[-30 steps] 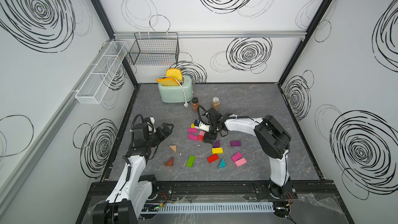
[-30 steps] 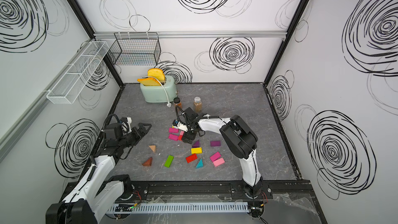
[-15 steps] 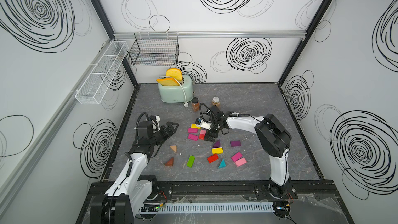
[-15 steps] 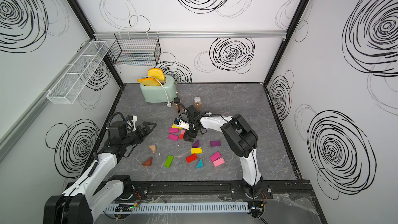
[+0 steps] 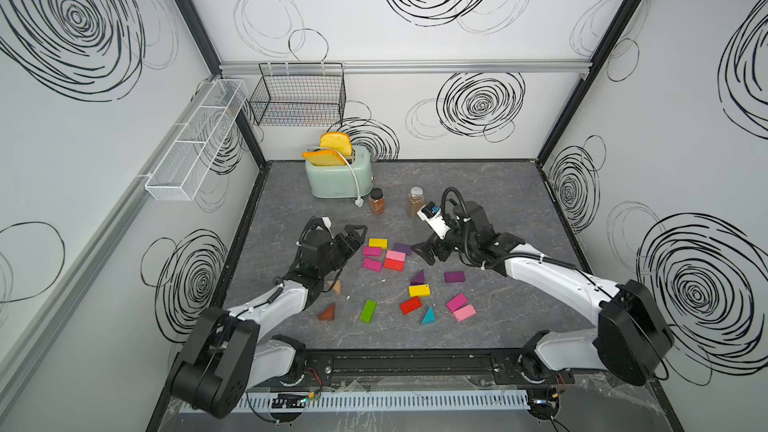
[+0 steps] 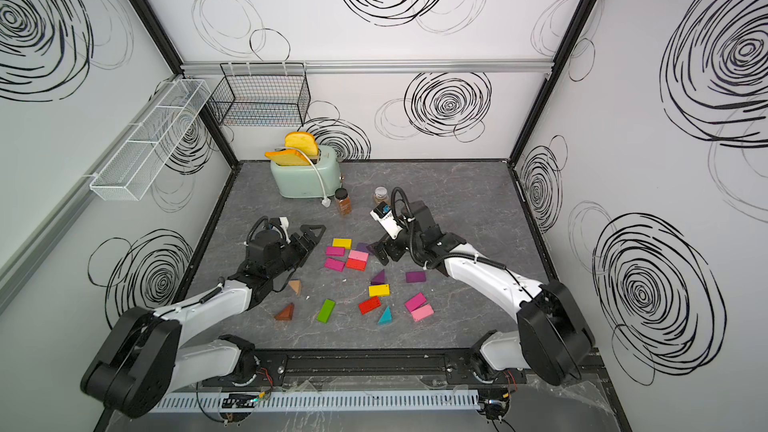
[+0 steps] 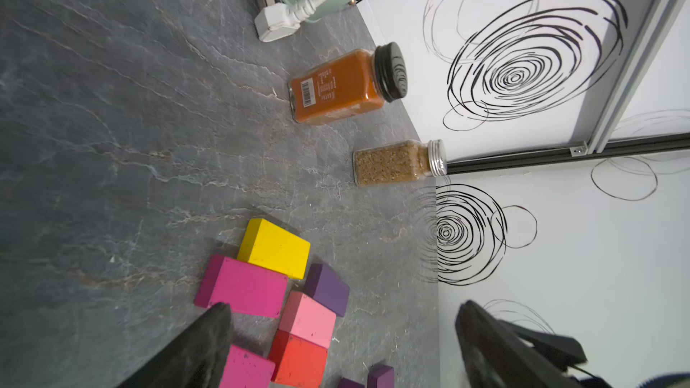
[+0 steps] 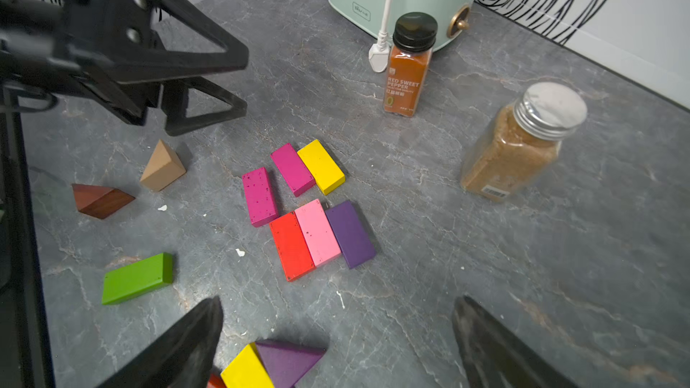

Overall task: Assemble a piece of candy with building blocks
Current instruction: Move the building blocks to the center of the board.

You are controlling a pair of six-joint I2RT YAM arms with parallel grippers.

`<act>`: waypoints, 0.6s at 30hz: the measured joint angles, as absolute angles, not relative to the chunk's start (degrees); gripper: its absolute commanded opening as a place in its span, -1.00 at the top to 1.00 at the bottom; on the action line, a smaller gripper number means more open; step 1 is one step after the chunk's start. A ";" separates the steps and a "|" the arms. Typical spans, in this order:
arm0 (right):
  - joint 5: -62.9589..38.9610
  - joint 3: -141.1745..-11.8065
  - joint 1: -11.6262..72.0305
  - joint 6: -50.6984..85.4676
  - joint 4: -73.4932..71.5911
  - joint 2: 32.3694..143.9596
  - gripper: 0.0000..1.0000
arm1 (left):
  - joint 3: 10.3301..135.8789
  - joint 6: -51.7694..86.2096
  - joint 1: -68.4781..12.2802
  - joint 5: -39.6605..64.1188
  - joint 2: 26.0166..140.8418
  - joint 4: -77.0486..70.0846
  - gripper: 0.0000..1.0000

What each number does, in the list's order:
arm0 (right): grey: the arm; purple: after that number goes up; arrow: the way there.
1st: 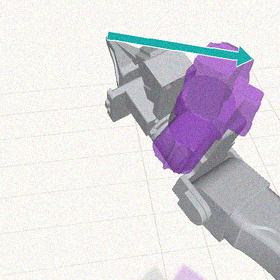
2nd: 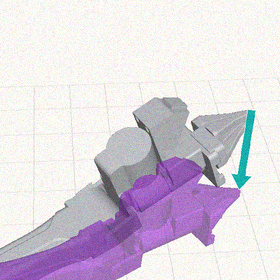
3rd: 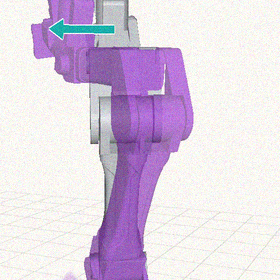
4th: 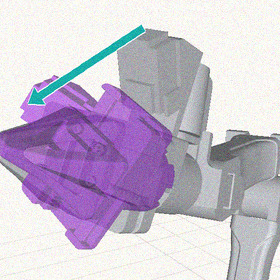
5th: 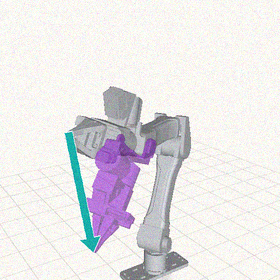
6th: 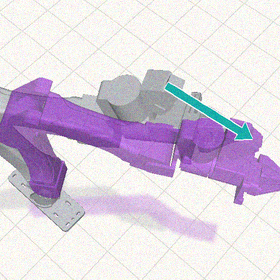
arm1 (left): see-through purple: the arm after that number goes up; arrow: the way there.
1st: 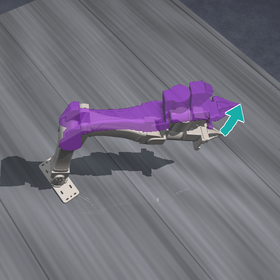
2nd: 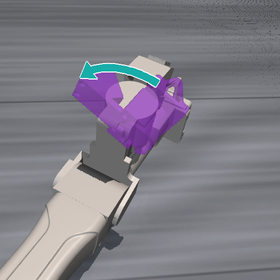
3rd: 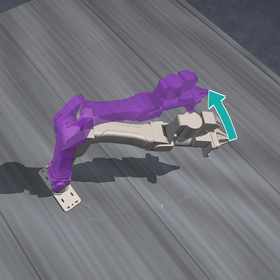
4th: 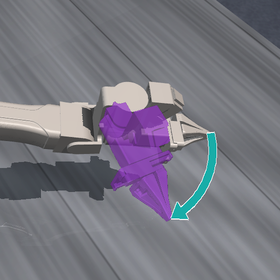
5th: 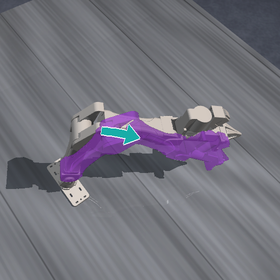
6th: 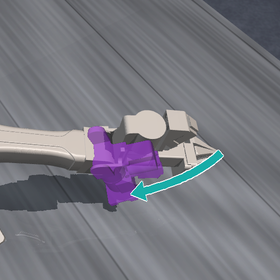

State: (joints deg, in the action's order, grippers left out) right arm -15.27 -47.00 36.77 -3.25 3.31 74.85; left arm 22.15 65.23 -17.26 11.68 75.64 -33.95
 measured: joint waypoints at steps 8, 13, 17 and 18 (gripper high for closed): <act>-18.37 -43.75 30.17 1.89 2.59 73.69 -0.98 | 22.04 66.11 -18.61 6.15 85.65 -46.83 -0.95; -20.97 -43.83 29.69 2.98 2.11 74.37 -0.98 | 22.11 66.11 -18.72 5.52 94.17 -55.29 -0.96; -21.52 -43.83 29.41 3.27 2.11 75.13 -0.98 | 22.50 66.02 -18.87 5.91 100.36 -59.77 -0.95; -21.54 -43.83 29.30 3.31 2.09 75.37 -0.98 | 22.79 65.98 -18.87 6.00 100.90 -60.40 -0.96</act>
State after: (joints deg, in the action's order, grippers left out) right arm -21.54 -43.83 29.30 3.31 2.09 75.37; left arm 22.79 65.98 -18.87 6.00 100.90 -60.40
